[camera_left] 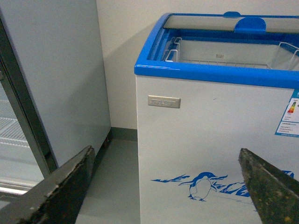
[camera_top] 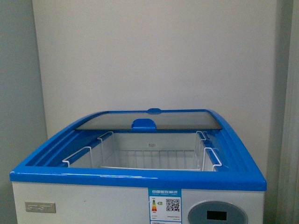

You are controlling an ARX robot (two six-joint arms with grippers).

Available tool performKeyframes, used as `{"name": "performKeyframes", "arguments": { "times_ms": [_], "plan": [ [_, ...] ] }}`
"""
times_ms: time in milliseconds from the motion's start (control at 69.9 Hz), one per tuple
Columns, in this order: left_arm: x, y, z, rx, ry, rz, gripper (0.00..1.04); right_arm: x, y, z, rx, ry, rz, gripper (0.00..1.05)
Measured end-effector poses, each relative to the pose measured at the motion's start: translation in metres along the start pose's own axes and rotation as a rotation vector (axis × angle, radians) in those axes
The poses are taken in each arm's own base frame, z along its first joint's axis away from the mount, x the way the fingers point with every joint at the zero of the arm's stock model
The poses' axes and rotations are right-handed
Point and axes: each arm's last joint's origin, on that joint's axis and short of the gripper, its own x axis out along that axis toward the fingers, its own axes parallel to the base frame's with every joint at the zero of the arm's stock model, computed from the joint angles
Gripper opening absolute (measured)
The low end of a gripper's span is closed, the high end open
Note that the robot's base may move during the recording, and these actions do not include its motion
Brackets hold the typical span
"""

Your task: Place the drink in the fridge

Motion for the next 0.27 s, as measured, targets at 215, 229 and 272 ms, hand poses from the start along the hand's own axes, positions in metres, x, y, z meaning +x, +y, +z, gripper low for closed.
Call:
{"name": "performKeyframes", "arguments": {
  "times_ms": [215, 229, 272],
  "plan": [
    [0.0000, 0.0000, 0.0000, 0.000, 0.000, 0.000, 0.97, 0.0000, 0.0000, 0.0000, 0.000, 0.000, 0.000, 0.97],
    [0.0000, 0.0000, 0.0000, 0.000, 0.000, 0.000, 0.97, 0.0000, 0.0000, 0.0000, 0.000, 0.000, 0.000, 0.97],
    [0.0000, 0.0000, 0.0000, 0.000, 0.000, 0.000, 0.97, 0.0000, 0.0000, 0.0000, 0.000, 0.000, 0.000, 0.97]
  ]
}}
